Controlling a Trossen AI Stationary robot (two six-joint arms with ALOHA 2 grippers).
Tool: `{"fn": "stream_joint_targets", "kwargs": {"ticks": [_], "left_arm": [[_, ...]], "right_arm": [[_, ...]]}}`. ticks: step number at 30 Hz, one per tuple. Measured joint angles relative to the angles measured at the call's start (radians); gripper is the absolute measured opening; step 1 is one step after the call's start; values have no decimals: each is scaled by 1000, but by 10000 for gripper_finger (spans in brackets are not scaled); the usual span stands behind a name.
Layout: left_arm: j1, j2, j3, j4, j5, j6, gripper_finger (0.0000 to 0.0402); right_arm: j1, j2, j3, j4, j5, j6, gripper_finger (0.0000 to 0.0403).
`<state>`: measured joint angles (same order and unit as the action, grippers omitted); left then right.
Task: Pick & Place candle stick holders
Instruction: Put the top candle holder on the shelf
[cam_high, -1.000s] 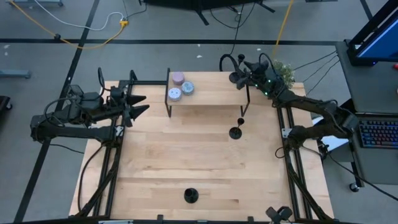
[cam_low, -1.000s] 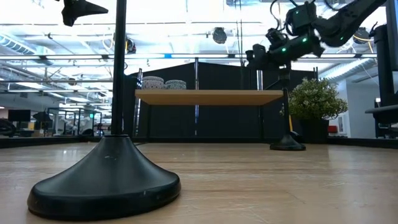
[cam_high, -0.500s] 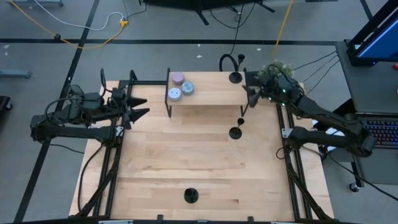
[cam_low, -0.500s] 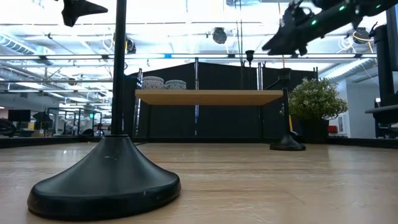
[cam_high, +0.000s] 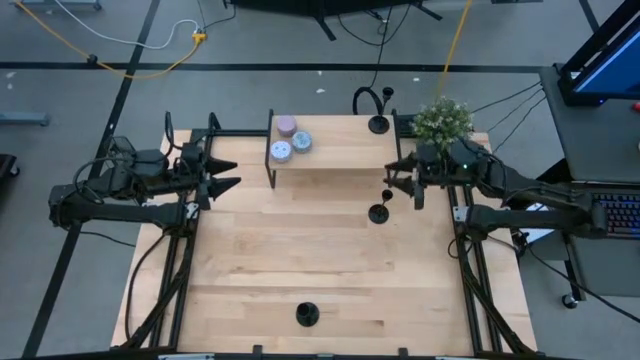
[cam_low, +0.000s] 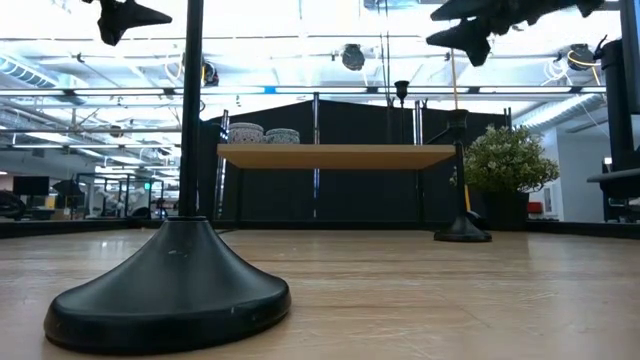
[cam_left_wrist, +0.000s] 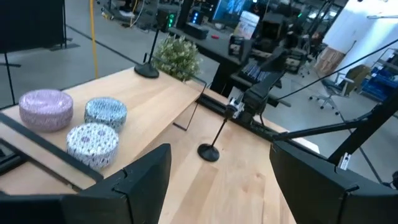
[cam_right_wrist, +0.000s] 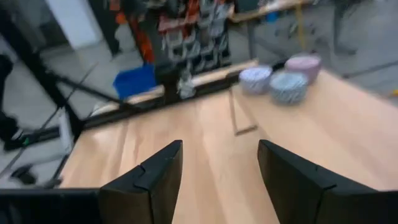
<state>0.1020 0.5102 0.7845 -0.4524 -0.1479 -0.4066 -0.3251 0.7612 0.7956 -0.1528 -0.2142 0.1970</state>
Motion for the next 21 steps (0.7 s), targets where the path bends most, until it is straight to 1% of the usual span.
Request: {"fn": "stream_joint_targets", "kwargs": {"ticks": [2,7,11,14,18,21], "left_arm": [[0,0,0,-21,0,-11,280],[0,0,0,-48,0,-21,280],[0,0,0,-49,-7,-5,280],[0,0,0,-49,-9,13,280],[0,0,0,-49,-9,17,280],[0,0,0,-49,-9,18,280]], "right_arm": [[27,25,61,-115,4,-1,200],[58,124,239,-478,35,-3,200],[71,220,338,-675,33,-2,200],[72,282,371,-756,34,-3,200],[72,341,373,-769,40,-18,200],[72,373,373,-778,86,-50,200]]}}
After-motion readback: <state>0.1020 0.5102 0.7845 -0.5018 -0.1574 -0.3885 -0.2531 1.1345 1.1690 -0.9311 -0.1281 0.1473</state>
